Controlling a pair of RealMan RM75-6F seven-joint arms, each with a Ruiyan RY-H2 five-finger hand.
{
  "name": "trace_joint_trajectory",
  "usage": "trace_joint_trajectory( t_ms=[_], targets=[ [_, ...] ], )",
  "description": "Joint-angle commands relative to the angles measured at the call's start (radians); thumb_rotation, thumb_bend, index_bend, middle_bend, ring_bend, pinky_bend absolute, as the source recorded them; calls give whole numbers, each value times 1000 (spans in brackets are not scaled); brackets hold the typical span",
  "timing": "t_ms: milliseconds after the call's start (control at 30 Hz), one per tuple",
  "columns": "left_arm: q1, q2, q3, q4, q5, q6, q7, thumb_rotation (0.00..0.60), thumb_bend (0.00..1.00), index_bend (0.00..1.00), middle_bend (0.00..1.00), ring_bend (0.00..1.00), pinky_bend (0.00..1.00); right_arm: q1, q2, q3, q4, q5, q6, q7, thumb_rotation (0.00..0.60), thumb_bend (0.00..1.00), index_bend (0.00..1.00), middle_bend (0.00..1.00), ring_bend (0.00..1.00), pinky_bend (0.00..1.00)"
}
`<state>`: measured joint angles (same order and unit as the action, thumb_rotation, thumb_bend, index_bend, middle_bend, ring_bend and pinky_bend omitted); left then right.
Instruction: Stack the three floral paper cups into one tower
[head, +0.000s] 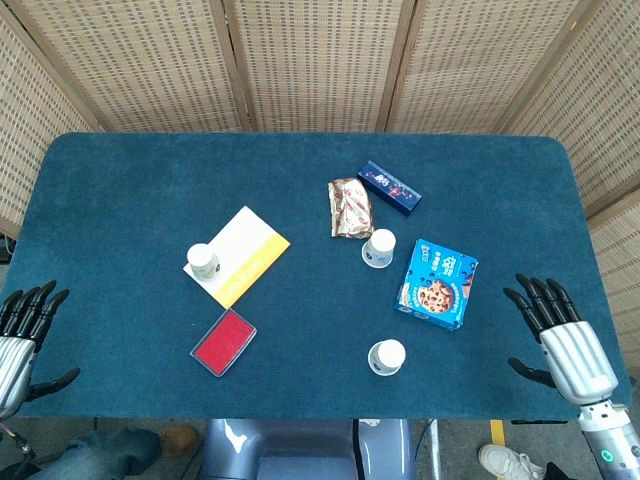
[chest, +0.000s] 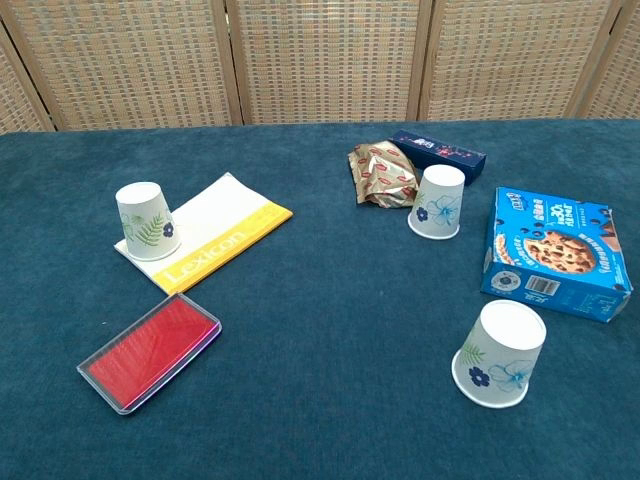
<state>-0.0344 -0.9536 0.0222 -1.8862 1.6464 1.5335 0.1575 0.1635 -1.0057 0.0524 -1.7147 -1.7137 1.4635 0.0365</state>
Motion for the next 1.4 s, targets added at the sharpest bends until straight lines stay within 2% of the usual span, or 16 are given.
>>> trace_joint_trajectory(
  t_ms=[33,167,267,367,500,667,733,967,1233,1400],
  targets=[
    [-6,-10,-7,-3,-15,-10,22,600,0,0,0,0,0,124,24,61,-7,28,-138,83,600,0,175,84,2,0],
    [-15,-36,-27,2,-59,-25,72,600,0,0,0,0,0,268,47,136,-31,128,-338,80,600,18,192,132,38,46],
    [-28,-48,-40,7,-89,-44,85,600,0,0,0,0,0,360,47,186,-47,233,-474,31,600,83,211,184,95,116],
    [-42,-56,-52,11,-119,-66,97,600,0,0,0,0,0,453,8,243,-44,364,-579,-21,600,155,238,232,148,172],
    [-52,-60,-63,11,-151,-82,105,600,0,0,0,0,0,557,-83,275,15,510,-674,-85,600,228,252,258,178,207],
    [-64,-63,-75,11,-194,-105,114,600,0,0,0,0,0,658,-216,278,134,669,-730,-171,600,337,282,299,219,270],
    [-71,-65,-81,13,-215,-116,120,600,0,0,0,0,0,694,-272,276,185,732,-747,-190,600,357,283,302,222,279],
    [-89,-73,-96,15,-269,-142,139,600,0,0,0,0,0,782,-394,261,326,832,-786,-235,600,379,287,303,231,282],
    [-110,-77,-108,17,-326,-172,147,600,0,0,0,0,0,855,-494,210,513,962,-855,-294,600,384,305,304,234,290],
    [-115,-74,-107,19,-332,-177,142,600,0,0,0,0,0,868,-516,189,558,1007,-867,-308,600,385,312,314,241,290]
  ],
)
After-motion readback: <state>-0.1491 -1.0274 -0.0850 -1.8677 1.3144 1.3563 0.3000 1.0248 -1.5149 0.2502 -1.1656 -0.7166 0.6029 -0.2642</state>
